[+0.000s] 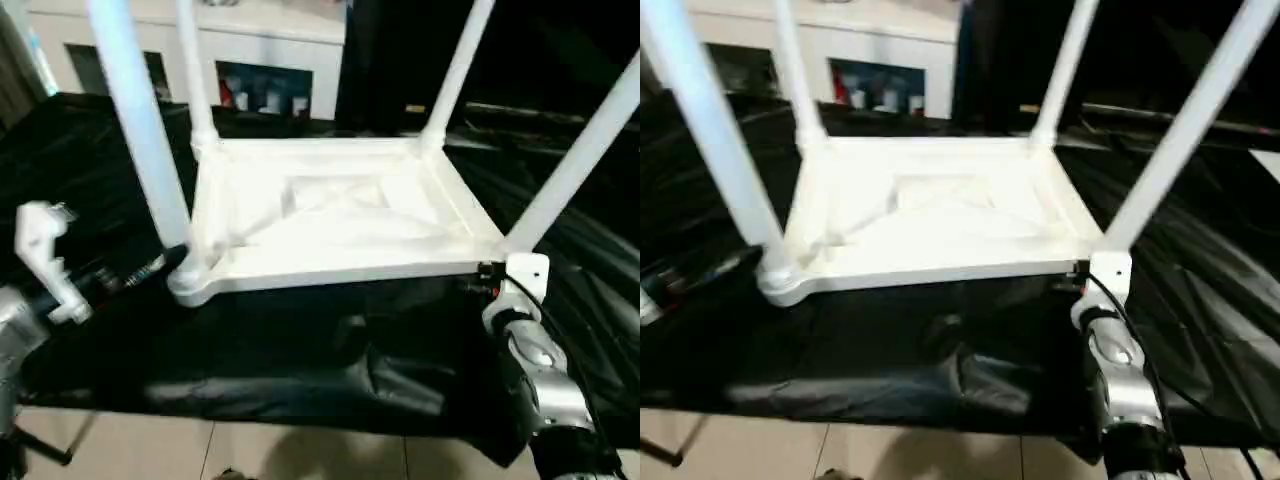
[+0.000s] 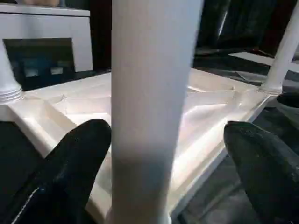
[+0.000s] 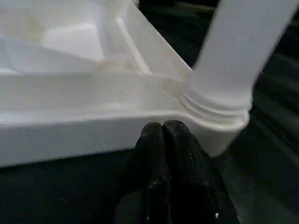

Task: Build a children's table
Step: Rotate table base

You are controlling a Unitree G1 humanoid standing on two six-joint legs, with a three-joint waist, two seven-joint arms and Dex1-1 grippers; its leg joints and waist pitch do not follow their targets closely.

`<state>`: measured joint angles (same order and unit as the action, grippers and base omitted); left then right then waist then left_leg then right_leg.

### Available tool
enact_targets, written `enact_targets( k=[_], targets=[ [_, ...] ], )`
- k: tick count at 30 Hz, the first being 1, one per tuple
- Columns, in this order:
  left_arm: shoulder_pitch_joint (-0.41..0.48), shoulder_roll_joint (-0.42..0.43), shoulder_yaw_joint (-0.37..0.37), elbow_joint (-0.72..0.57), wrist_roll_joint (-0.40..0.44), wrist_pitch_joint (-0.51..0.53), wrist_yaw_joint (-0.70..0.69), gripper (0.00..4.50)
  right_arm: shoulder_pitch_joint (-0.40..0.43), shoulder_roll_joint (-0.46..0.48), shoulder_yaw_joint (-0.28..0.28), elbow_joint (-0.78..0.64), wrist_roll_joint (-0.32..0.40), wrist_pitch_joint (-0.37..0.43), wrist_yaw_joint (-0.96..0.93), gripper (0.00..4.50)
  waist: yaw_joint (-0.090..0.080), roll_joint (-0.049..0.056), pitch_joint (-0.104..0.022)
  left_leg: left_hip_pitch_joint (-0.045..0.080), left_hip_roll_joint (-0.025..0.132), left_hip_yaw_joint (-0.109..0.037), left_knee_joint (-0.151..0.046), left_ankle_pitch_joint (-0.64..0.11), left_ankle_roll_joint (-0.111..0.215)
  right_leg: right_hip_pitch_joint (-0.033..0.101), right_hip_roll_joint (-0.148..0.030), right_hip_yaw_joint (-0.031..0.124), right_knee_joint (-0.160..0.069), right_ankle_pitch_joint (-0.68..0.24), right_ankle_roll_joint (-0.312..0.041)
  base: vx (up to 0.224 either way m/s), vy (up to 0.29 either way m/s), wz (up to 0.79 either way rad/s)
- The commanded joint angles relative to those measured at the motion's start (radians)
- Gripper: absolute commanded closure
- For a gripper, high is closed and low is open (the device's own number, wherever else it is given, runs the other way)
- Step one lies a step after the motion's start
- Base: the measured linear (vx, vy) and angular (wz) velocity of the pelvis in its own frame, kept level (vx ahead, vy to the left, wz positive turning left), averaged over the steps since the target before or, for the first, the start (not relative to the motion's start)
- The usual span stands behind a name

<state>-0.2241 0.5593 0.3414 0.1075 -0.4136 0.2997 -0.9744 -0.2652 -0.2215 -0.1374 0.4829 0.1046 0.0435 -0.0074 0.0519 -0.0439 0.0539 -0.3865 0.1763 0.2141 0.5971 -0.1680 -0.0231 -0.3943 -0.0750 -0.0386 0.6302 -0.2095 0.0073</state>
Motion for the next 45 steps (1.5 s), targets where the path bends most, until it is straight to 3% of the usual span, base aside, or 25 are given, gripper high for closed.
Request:
enact_targets(
  k=[1, 6, 7, 10, 13, 18, 20, 21, 23, 26, 27, 28, 30, 31, 34, 39, 43, 45],
  targets=[
    [-0.027, 0.0, -0.017, 0.05, 0.036, -0.016, 0.026, 0.01, 0.002, -0.014, -0.013, -0.002, -0.012, 0.037, -0.023, 4.43, 0.001, 0.013, -0.06, 0.031, 0.047, -0.036, -0.08, -0.319, -0.062, 0.02, -0.058, 0.045, -0.083, -0.2, -0.145, 0.0, 0.0, 0.0],
    [-0.079, -0.006, -0.039, 0.125, 0.034, -0.052, 0.018, 0.01, -0.032, -0.019, -0.01, 0.042, -0.02, 0.062, -0.021, 4.43, 0.002, 0.016, -0.061, 0.032, 0.048, -0.033, -0.077, -0.29, -0.053, 0.02, -0.058, 0.043, -0.079, -0.162, -0.168, 0.0, 0.0, 0.0],
    [-0.098, -0.015, -0.049, 0.118, 0.006, -0.035, -0.005, 0.01, -0.059, -0.028, -0.012, 0.08, -0.032, 0.082, -0.035, 4.43, 0.001, 0.011, -0.059, 0.031, 0.048, -0.033, -0.078, -0.292, -0.054, 0.021, -0.057, 0.043, -0.08, -0.167, -0.174, 0.0, 0.0, 0.0],
    [-0.11, -0.024, -0.056, 0.105, -0.019, -0.011, -0.02, 0.01, -0.077, -0.035, -0.013, 0.111, -0.04, 0.093, -0.045, 4.43, 0.006, 0.012, -0.058, 0.035, 0.049, -0.031, -0.076, -0.304, -0.061, 0.019, -0.061, 0.044, -0.082, -0.194, -0.176, 0.0, 0.0, 0.0],
    [-0.116, -0.033, -0.071, 0.055, -0.068, 0.033, -0.053, 0.01, -0.115, -0.048, -0.013, 0.176, -0.039, 0.076, -0.031, 4.43, 0.008, 0.011, -0.061, 0.035, 0.05, -0.031, -0.075, -0.293, -0.064, 0.021, -0.063, 0.043, -0.077, -0.181, -0.182, 0.0, 0.0, 0.0],
    [-0.081, -0.01, -0.11, -0.052, -0.136, 0.11, -0.114, 0.01, -0.244, -0.075, -0.015, 0.385, -0.05, 0.03, -0.014, 4.43, 0.008, 0.012, -0.061, 0.032, 0.047, -0.027, -0.071, -0.262, -0.055, 0.024, -0.058, 0.042, -0.073, -0.133, -0.199, 0.0, 0.0, 0.0],
    [-0.062, 0.007, -0.127, -0.094, -0.154, 0.142, -0.136, 0.01, -0.296, -0.077, -0.019, 0.454, -0.052, 0.02, -0.011, 4.43, 0.009, 0.002, -0.06, 0.029, 0.047, -0.026, -0.07, -0.25, -0.046, 0.028, -0.058, 0.041, -0.072, -0.134, -0.197, 0.0, 0.0, 0.0],
    [-0.062, 0.007, -0.127, -0.094, -0.154, 0.142, -0.136, 0.01, -0.296, -0.077, -0.019, 0.454, -0.052, 0.02, -0.011, 4.43, 0.01, 0.005, -0.062, 0.03, 0.048, -0.027, -0.068, -0.247, -0.047, 0.028, -0.062, 0.042, -0.069, -0.136, -0.2, 0.0, 0.0, 0.0],
    [-0.029, 0.041, -0.146, -0.186, -0.205, 0.225, -0.164, 0.01, -0.379, -0.077, -0.013, 0.564, -0.056, -0.023, 0.018, 4.43, 0.01, -0.003, -0.062, 0.027, 0.048, -0.026, -0.068, -0.236, -0.042, 0.03, -0.061, 0.041, -0.068, -0.135, -0.198, 0.0, 0.0, 0.0],
    [-0.015, 0.057, -0.164, -0.258, -0.242, 0.278, -0.171, 0.01, -0.434, -0.068, -0.007, 0.629, -0.055, -0.052, 0.054, 4.43, 0.007, -0.001, -0.061, 0.026, 0.049, -0.027, -0.067, -0.227, -0.036, 0.028, -0.061, 0.039, -0.064, -0.134, -0.218, 0.0, 0.0, 0.0],
    [-0.012, 0.059, -0.17, -0.282, -0.256, 0.294, -0.171, 0.01, -0.451, -0.062, -0.004, 0.648, -0.054, -0.06, 0.074, 4.43, 0.006, -0.001, -0.06, 0.027, 0.049, -0.024, -0.066, -0.225, -0.036, 0.027, -0.058, 0.04, -0.064, -0.128, -0.218, 0.0, 0.0, 0.0],
    [-0.01, 0.058, -0.181, -0.317, -0.282, 0.319, -0.17, 0.01, -0.476, -0.048, 0.002, 0.678, -0.053, -0.071, 0.122, 4.43, 0.007, -0.012, -0.06, 0.025, 0.049, -0.024, -0.066, -0.223, -0.034, 0.029, -0.059, 0.04, -0.063, -0.128, -0.219, 0.0, 0.0, 0.0],
    [-0.011, 0.055, -0.188, -0.33, -0.29, 0.326, -0.168, 0.01, -0.486, -0.038, 0.008, 0.688, -0.056, -0.07, 0.141, 4.43, 0.008, -0.007, -0.059, 0.026, 0.05, -0.024, -0.066, -0.222, -0.033, 0.028, -0.06, 0.041, -0.065, -0.131, -0.216, 0.0, 0.0, 0.0],
    [-0.017, 0.04, -0.21, -0.361, -0.305, 0.337, -0.16, 0.01, -0.515, -0.007, 0.023, 0.714, -0.062, -0.07, 0.203, 4.43, 0.006, -0.012, -0.061, 0.025, 0.051, -0.025, -0.066, -0.223, -0.034, 0.03, -0.061, 0.041, -0.061, -0.133, -0.22, 0.0, 0.0, 0.0],
    [-0.029, 0.023, -0.239, -0.389, -0.31, 0.345, -0.148, 0.01, -0.545, 0.033, 0.035, 0.749, -0.068, -0.07, 0.263, 4.43, 0.001, -0.01, -0.059, 0.022, 0.055, -0.028, -0.069, -0.233, -0.045, 0.03, -0.064, 0.042, -0.062, -0.147, -0.222, 0.0, 0.0, 0.0],
    [-0.083, -0.026, -0.3, -0.397, -0.309, 0.358, -0.128, 0.01, -0.599, 0.126, 0.077, 0.802, -0.103, -0.096, 0.38, 4.43, 0.0, -0.019, -0.06, 0.027, 0.057, -0.027, -0.069, -0.23, -0.053, 0.029, -0.065, 0.042, -0.059, -0.123, -0.233, 0.0, 0.0, 0.0],
    [-0.122, -0.059, -0.337, -0.387, -0.308, 0.357, -0.124, 0.01, -0.626, 0.167, 0.087, 0.815, -0.11, -0.117, 0.433, 4.43, 0.005, -0.014, -0.061, 0.031, 0.058, -0.025, -0.069, -0.222, -0.06, 0.028, -0.065, 0.042, -0.056, -0.1, -0.239, 0.0, 0.0, 0.0],
    [-0.147, -0.086, -0.376, -0.377, -0.288, 0.345, -0.123, 0.01, -0.635, 0.181, 0.091, 0.819, -0.11, -0.128, 0.47, 4.43, 0.009, -0.017, -0.061, 0.03, 0.058, -0.025, -0.07, -0.215, -0.061, 0.03, -0.065, 0.041, -0.055, -0.085, -0.239, 0.0, 0.0, 0.0]
  ],
)
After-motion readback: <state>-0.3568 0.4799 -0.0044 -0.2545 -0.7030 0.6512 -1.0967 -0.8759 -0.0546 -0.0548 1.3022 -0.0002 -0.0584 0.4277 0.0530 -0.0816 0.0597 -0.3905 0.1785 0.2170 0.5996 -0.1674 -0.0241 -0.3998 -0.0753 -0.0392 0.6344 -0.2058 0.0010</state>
